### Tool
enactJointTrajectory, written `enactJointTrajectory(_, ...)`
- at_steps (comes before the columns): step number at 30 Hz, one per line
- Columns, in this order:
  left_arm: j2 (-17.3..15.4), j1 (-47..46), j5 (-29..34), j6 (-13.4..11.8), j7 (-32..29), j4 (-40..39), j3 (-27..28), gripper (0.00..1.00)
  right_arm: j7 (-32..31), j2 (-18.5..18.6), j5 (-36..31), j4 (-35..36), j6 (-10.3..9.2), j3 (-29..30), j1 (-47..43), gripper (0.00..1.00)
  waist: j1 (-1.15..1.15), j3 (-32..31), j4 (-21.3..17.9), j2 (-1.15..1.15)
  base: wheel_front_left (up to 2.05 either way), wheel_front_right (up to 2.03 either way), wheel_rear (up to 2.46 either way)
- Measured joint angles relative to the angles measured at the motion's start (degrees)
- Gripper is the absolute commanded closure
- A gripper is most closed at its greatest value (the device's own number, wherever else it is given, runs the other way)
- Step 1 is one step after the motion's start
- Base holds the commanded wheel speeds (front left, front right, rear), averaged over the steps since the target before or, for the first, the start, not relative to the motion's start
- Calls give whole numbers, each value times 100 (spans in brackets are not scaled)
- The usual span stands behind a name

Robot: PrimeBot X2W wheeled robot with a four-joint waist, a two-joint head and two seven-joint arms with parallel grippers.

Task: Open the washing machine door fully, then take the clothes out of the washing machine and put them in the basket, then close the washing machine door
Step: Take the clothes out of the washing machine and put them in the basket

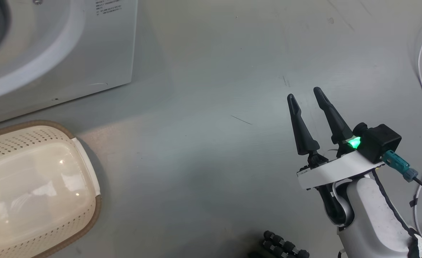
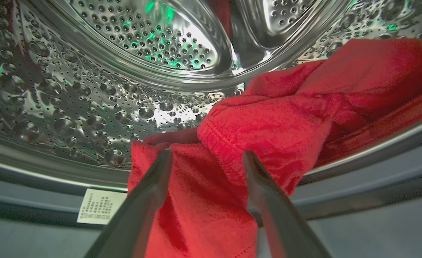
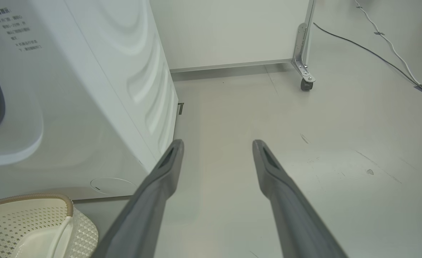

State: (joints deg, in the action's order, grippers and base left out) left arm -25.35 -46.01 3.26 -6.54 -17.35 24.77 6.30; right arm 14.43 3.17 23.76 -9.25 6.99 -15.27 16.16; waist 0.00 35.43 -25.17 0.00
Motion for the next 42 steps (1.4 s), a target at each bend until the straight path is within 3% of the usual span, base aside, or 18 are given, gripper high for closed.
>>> enactJointTrajectory(13,-180,-581,282,-24,-412,457,330,0,0,-36,46,-59,0,-19,105,0,0,190,-61,0,0,0,0)
enactJointTrajectory(40,-558,-1498,542,-20,-989,902,38,0,0,-60,135,-38,0,-146,447,0,0,666,-199,0,0,0,0)
enactJointTrajectory(41,-570,-1514,542,-20,-1018,947,44,4,0,-60,135,-43,0,-145,447,0,0,670,-202,0,0,0,0)
enactJointTrajectory(42,-573,-1529,541,-20,-1038,995,64,59,0,-62,135,-47,0,-145,448,0,0,672,-205,0,0,0,0)
